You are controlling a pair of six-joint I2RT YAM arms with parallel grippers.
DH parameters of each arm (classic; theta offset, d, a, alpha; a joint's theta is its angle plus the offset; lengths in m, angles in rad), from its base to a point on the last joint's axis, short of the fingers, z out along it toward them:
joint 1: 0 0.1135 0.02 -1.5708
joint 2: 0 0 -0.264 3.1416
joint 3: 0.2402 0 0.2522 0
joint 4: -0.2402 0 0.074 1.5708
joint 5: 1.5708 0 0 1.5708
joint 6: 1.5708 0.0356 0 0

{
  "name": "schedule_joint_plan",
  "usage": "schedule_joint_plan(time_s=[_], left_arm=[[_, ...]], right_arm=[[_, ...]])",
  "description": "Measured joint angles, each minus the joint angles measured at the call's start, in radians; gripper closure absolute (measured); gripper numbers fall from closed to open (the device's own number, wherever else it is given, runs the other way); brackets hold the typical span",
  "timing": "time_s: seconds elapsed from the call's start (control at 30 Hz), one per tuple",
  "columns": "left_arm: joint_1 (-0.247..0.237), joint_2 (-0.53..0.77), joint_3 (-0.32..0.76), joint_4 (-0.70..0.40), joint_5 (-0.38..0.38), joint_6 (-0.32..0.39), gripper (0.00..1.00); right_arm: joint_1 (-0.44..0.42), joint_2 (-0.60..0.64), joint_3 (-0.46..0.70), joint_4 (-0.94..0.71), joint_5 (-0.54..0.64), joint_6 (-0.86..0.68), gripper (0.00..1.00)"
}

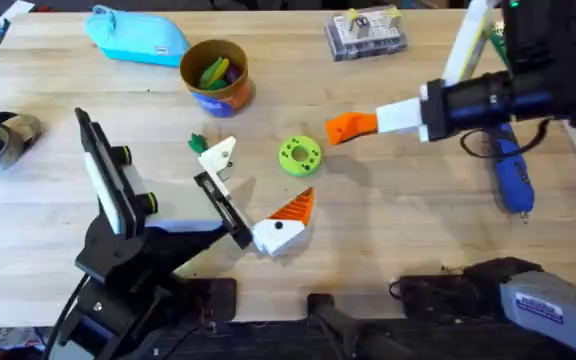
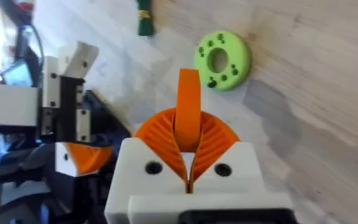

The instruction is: Pick up the gripper from the table and insert it into the empty holder that is missing its gripper. Then pick up a screw, insert it into the mounting hole, and use the screwdriver to tighten it. Finally, clean up the table by picking up the vegetable and placing it into the bucket.

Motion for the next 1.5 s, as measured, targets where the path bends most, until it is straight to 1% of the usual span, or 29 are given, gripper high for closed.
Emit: schedule_joint_plan(time_s=[0.13, 0.27, 0.37, 0.47, 0.7, 0.8, 1.17, 1.33, 1.5], left_arm=[[0.0, 0.0, 0.0, 0.0, 0.0, 0.0, 0.006], [0.0, 0.0, 0.0, 0.0, 0.0, 0.0, 0.006], [0.0, 0.0, 0.0, 0.0, 0.0, 0.0, 0.006], [0.0, 0.0, 0.0, 0.0, 0.0, 0.0, 0.006], [0.0, 0.0, 0.0, 0.0, 0.0, 0.0, 0.006], [0.0, 0.0, 0.0, 0.0, -0.006, 0.0, 0.006], [0.003, 0.0, 0.0, -0.001, -0.046, 0.0, 0.006], [0.007, 0.0, 0.0, -0.001, -0.063, 0.0, 0.006], [0.008, 0.0, 0.0, -0.003, -0.071, -0.009, 0.006]], right_arm=[[0.034, 0.102, 0.0, 0.088, -0.199, 0.026, 0.992], [0.081, 0.225, 0.001, 0.194, -0.376, 0.086, 0.992], [0.115, 0.314, 0.001, 0.258, -0.483, 0.138, 0.993], [0.15, 0.374, 0.001, 0.304, -0.543, 0.188, 0.993], [0.247, 0.436, 0.0, 0.468, -0.603, 0.308, 0.993], [0.274, 0.451, 0.001, 0.543, -0.618, 0.365, 0.993], [0.281, 0.52, 0.001, 0.707, -0.667, 0.522, 0.993], [0.283, 0.548, 0.001, 0.824, -0.671, 0.631, 0.993], [0.286, 0.597, 0.001, 0.9, -0.695, 0.739, 0.993]])
